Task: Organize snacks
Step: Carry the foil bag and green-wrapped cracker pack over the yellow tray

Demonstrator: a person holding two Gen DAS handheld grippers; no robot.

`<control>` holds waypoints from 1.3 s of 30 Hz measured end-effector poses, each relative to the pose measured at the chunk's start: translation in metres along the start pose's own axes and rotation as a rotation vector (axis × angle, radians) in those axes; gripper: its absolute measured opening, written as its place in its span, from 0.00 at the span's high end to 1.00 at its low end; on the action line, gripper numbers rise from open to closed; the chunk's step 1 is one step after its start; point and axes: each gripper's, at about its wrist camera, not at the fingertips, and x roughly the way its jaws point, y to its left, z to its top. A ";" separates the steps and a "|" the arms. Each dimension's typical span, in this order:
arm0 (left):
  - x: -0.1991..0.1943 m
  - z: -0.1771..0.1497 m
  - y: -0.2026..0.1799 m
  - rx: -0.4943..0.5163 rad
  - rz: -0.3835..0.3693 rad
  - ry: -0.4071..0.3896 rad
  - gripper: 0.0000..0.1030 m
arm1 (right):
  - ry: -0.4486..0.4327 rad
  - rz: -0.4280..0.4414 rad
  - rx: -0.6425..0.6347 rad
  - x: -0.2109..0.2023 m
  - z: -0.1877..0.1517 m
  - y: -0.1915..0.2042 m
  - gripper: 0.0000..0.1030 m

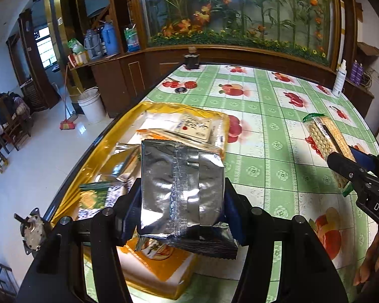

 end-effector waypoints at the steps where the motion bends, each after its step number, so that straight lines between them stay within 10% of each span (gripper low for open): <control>1: -0.002 -0.001 0.003 -0.005 0.001 -0.003 0.44 | -0.001 0.004 -0.008 -0.001 0.001 0.005 0.54; 39: 0.014 -0.016 0.090 -0.150 0.031 0.049 0.43 | 0.055 0.195 -0.162 0.070 0.040 0.123 0.54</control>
